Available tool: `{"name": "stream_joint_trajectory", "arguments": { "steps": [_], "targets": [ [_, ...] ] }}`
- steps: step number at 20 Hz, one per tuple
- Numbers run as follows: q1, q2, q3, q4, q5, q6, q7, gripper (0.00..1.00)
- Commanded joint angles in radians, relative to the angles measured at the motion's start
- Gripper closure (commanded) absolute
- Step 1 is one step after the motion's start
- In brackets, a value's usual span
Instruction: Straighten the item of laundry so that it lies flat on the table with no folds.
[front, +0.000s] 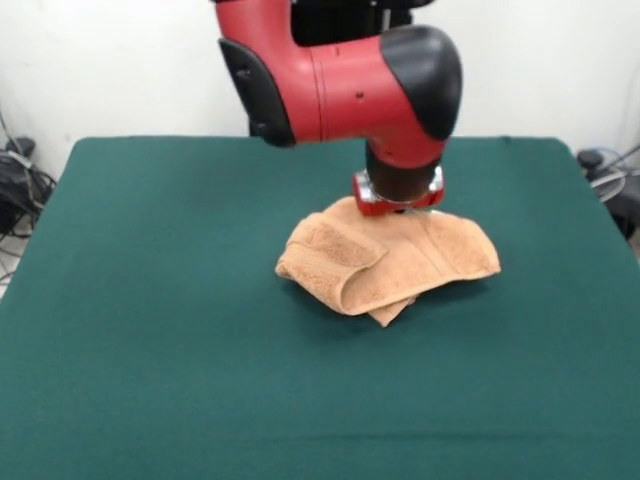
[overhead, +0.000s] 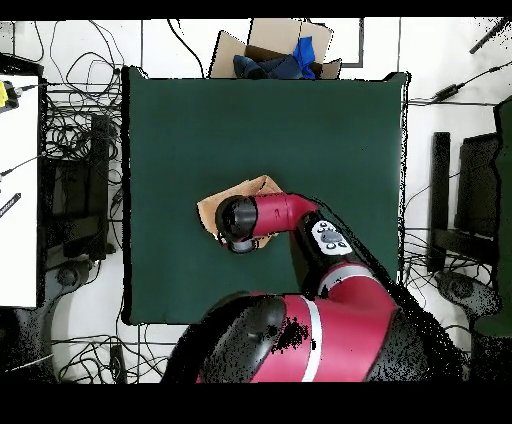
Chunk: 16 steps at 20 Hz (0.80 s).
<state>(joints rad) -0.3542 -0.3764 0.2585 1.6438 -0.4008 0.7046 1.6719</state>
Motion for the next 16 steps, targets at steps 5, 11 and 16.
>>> {"name": "stream_joint_trajectory", "arguments": {
  "steps": [5, 11, 16],
  "targets": [
    [-0.008, -0.295, -0.040, 0.234, 0.072, -0.173, 0.243, 1.00],
    [-0.002, -0.435, -0.027, 0.312, 0.159, -0.086, 0.199, 1.00],
    [0.018, -0.514, -0.040, 0.329, 0.208, -0.008, 0.168, 1.00]
  ]
}}
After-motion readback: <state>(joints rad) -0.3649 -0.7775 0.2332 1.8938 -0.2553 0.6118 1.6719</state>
